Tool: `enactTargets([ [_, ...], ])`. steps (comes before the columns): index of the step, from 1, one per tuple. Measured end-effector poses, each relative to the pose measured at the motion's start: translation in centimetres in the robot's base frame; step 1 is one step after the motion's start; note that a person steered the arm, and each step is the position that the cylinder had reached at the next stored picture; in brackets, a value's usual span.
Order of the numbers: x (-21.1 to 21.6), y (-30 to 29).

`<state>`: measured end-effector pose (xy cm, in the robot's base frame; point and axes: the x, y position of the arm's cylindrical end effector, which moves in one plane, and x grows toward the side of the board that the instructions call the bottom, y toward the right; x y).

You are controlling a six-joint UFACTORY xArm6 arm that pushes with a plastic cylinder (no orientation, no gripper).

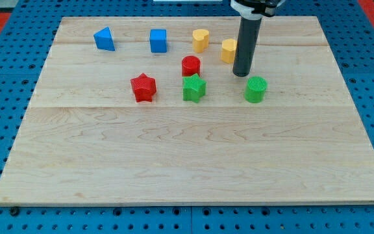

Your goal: Slightly move down the red circle

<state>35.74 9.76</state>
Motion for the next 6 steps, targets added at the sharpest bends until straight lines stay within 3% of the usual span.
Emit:
enactTargets([
  [3, -0.1, -0.5],
  [5, -3.4, -6.5],
  [6, -2.1, -6.8],
])
